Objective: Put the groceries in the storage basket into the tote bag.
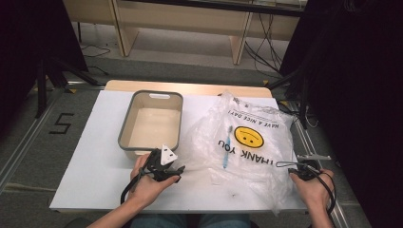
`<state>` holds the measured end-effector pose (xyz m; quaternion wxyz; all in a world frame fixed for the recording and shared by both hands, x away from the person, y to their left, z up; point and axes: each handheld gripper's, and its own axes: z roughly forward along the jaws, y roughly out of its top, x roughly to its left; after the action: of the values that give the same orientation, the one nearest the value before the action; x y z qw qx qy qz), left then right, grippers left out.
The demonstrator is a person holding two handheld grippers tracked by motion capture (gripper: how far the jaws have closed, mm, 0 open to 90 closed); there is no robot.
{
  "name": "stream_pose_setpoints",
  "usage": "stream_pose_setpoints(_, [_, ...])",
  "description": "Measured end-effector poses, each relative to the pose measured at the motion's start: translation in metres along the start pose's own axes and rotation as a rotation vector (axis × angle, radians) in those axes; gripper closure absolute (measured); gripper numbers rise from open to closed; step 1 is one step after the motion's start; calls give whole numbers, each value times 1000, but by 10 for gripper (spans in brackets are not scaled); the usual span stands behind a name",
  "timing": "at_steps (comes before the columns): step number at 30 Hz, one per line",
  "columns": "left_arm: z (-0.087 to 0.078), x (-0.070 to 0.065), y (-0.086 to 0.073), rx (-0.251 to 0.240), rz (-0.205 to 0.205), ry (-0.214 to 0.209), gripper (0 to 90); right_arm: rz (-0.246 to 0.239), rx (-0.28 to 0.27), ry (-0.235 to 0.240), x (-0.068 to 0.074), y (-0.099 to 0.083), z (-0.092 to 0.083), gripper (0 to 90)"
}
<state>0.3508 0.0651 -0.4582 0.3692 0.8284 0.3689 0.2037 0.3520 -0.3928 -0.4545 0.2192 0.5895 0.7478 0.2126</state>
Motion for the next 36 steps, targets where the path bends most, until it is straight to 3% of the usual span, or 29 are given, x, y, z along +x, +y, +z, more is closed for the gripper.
stream_pose_setpoints(4, [10, 0, -2, 25, 1, -17, 472, -4, -2, 2, 1, 1, -1, 900])
stream_pose_setpoints(10, [18, -7, 3, 59, 58, -42, 829, -4, -12, 0, 1, 1, -1, 900])
stream_pose_setpoints(12, [16, -12, 4, 60, 78, -53, 879, -7, -18, -5, 1, 3, 0, 900])
stream_pose_setpoints(19, [-2, -32, 3, 91, 109, -146, 892, -25, -47, -26, 8, 14, 8, 900])
stream_pose_setpoints(25, [-3, -49, 0, 109, 114, -215, 892, -49, -82, -46, 15, 32, 21, 900])
stream_pose_setpoints(31, [1, -56, -1, 109, 128, -234, 891, -53, -121, -43, 21, 44, 35, 882])
stream_pose_setpoints(36, [5, -54, 0, 102, 116, -223, 891, -58, -179, -48, 21, 46, 27, 711])
